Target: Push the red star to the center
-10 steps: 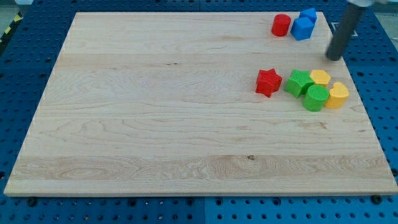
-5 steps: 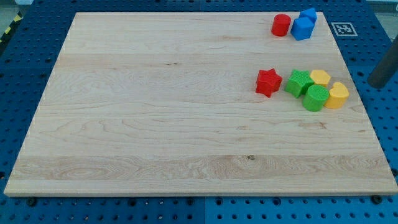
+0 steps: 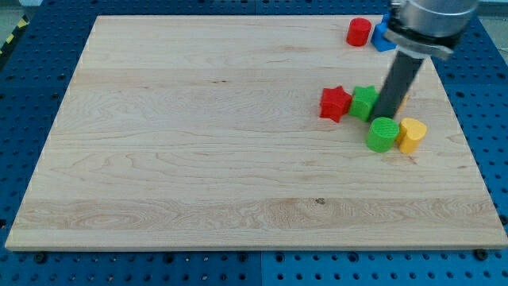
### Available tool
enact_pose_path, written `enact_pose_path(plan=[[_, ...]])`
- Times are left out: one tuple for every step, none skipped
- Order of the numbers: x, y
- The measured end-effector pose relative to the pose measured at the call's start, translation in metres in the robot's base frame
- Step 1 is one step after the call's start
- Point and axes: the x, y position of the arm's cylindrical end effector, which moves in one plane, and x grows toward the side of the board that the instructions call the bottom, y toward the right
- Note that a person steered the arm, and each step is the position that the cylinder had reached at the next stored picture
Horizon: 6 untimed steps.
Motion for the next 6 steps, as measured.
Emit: enact_pose_path(plan=[[-0.001, -0.054], [-0.019, -0.076], [-0.019, -0.073], [0.011, -0.056], [0.001, -0.051], [-0.007, -0.048]])
